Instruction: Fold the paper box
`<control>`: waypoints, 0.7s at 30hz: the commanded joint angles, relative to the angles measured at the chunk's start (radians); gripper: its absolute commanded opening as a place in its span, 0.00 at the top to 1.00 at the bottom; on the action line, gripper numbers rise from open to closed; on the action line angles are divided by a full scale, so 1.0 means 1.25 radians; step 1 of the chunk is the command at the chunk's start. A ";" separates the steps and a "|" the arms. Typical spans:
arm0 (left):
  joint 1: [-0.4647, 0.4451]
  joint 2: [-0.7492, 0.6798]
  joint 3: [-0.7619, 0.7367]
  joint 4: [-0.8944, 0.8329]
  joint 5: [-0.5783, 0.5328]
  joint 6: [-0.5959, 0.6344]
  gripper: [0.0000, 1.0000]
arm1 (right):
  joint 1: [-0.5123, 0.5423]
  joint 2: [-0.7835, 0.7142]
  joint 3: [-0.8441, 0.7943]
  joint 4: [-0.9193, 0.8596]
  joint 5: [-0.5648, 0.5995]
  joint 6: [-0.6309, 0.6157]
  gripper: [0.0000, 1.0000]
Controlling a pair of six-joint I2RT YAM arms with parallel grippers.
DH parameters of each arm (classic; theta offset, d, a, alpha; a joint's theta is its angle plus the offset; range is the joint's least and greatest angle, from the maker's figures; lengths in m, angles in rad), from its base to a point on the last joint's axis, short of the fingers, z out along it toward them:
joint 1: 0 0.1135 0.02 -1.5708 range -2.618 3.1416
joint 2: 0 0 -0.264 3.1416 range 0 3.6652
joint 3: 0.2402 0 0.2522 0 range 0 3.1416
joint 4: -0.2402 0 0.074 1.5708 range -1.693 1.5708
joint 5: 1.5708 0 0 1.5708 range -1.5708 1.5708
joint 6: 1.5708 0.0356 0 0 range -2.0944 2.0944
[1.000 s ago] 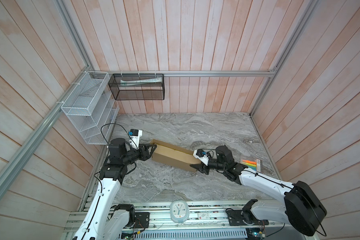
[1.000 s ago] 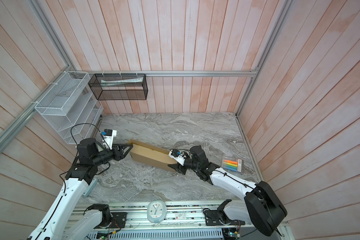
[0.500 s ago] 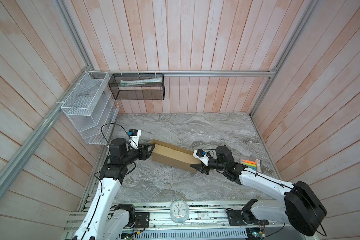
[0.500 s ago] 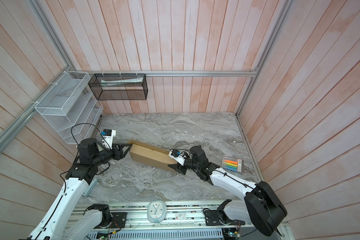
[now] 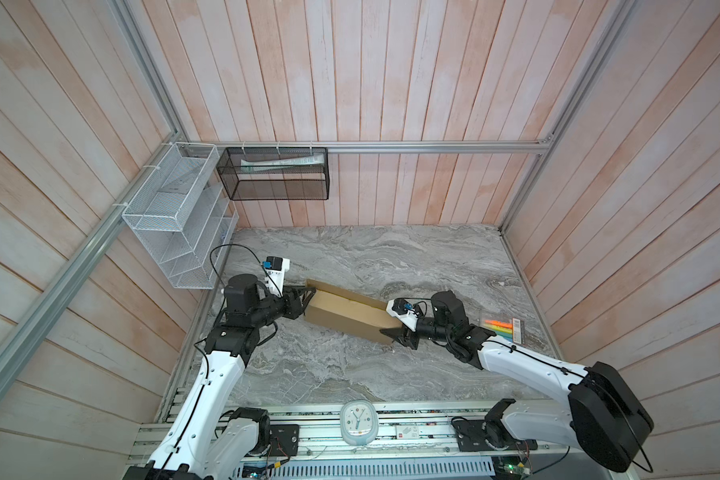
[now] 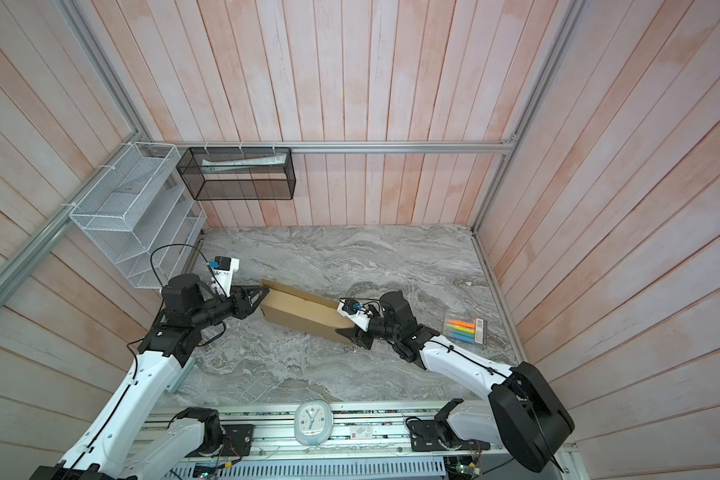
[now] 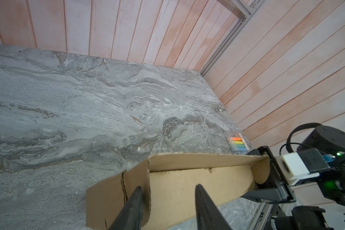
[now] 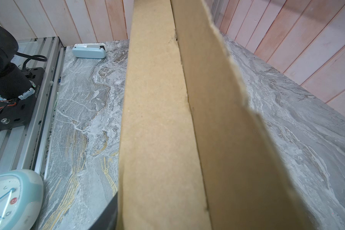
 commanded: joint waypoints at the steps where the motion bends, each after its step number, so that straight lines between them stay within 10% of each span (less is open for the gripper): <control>1: -0.008 0.009 -0.017 0.026 0.003 -0.006 0.58 | -0.004 0.009 0.031 0.002 -0.017 -0.008 0.71; 21: -0.018 0.026 -0.005 0.055 -0.094 -0.017 0.71 | -0.004 0.013 0.032 -0.006 -0.025 -0.012 0.73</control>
